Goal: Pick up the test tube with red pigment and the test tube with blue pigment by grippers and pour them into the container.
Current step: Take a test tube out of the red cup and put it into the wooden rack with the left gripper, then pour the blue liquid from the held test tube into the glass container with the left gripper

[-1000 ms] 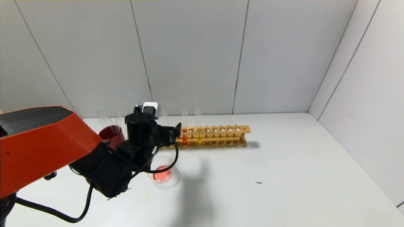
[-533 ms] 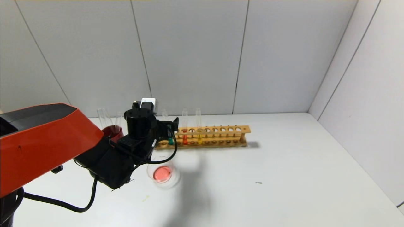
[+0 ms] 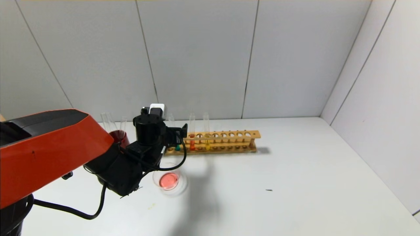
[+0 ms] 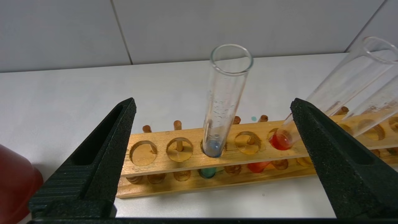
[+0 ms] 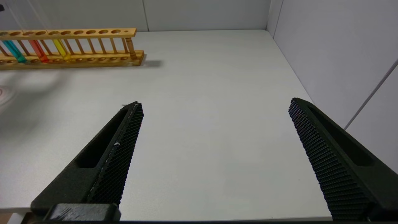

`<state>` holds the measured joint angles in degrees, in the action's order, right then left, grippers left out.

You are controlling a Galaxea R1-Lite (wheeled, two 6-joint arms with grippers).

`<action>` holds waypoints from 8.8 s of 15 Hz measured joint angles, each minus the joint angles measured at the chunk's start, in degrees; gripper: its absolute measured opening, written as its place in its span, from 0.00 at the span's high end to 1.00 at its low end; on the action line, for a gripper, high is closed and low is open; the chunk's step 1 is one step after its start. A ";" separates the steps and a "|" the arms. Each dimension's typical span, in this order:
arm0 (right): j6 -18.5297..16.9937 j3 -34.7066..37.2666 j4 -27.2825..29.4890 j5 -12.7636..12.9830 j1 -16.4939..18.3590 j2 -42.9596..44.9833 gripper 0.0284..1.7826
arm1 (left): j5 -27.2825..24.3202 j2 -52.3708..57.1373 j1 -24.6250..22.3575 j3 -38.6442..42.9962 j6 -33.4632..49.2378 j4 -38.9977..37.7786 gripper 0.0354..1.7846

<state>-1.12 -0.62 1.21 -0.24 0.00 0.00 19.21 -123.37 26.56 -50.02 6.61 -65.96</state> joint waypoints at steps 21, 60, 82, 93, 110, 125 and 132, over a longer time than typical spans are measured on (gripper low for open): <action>0.00 0.00 0.00 0.02 0.00 0.00 0.04 | -0.52 -2.12 -0.91 -3.91 -0.77 0.52 0.09; -0.02 0.00 0.00 0.00 0.00 0.00 0.04 | 0.00 3.30 -0.20 -8.45 -4.11 7.36 0.85; 0.00 0.00 0.00 0.02 0.00 0.00 0.04 | 0.52 26.34 0.04 -0.20 -11.04 23.86 0.85; 0.00 0.00 0.00 0.00 0.00 0.00 0.04 | 1.76 39.88 -3.47 16.92 -23.31 25.59 0.85; 0.00 0.00 0.00 0.00 0.00 0.00 0.04 | 1.79 32.61 -3.88 21.88 -43.24 26.72 0.85; 0.00 0.00 0.00 0.00 0.00 0.00 0.04 | 9.31 29.01 4.94 13.86 -49.82 48.74 0.85; 0.00 0.00 0.00 0.00 0.00 0.00 0.04 | 11.08 25.16 8.17 6.25 -50.65 59.64 0.85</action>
<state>-1.12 -0.62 1.21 -0.24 0.00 0.00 30.29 -98.21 34.73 -43.76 -44.04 -6.33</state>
